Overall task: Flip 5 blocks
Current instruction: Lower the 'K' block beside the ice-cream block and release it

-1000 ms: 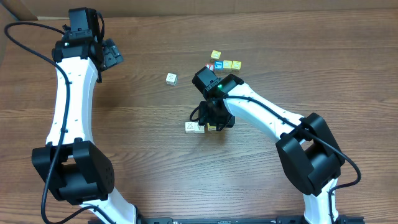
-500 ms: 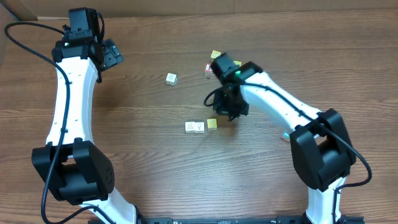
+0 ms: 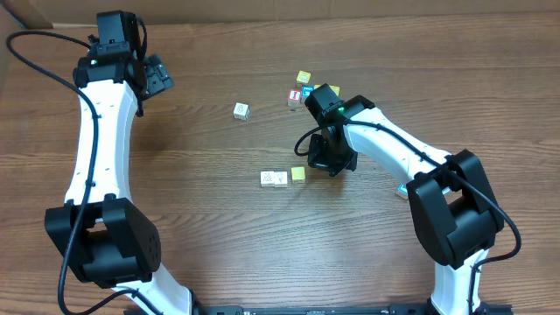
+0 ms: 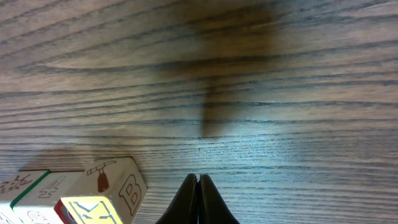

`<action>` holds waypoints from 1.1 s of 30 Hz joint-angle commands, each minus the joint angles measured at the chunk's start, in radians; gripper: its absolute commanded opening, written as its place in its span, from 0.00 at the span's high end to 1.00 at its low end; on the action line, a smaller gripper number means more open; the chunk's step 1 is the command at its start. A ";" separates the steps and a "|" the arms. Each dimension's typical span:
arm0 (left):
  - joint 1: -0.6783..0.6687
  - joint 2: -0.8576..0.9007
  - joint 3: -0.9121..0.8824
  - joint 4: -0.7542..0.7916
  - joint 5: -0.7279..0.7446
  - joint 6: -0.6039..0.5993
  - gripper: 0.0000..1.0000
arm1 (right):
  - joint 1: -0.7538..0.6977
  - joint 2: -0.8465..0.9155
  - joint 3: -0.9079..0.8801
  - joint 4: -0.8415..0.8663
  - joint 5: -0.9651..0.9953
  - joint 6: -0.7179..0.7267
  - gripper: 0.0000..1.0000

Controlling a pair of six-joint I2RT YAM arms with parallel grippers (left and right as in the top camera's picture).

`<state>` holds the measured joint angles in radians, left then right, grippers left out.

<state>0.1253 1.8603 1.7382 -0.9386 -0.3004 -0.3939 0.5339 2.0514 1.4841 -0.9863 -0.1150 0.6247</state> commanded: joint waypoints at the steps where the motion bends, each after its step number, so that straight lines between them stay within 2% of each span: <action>1: 0.003 -0.015 0.018 0.001 -0.014 -0.022 0.00 | 0.004 -0.037 -0.002 0.014 0.009 -0.003 0.96; 25: 0.003 -0.015 0.018 0.001 -0.014 -0.022 0.00 | 0.012 -0.037 -0.002 0.062 -0.042 -0.003 0.96; 33: 0.003 -0.015 0.018 0.001 -0.014 -0.022 0.00 | 0.056 -0.037 -0.002 0.070 -0.050 -0.003 0.96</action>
<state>0.1253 1.8603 1.7382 -0.9386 -0.3004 -0.3939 0.5682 2.0514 1.4841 -0.9203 -0.1551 0.6247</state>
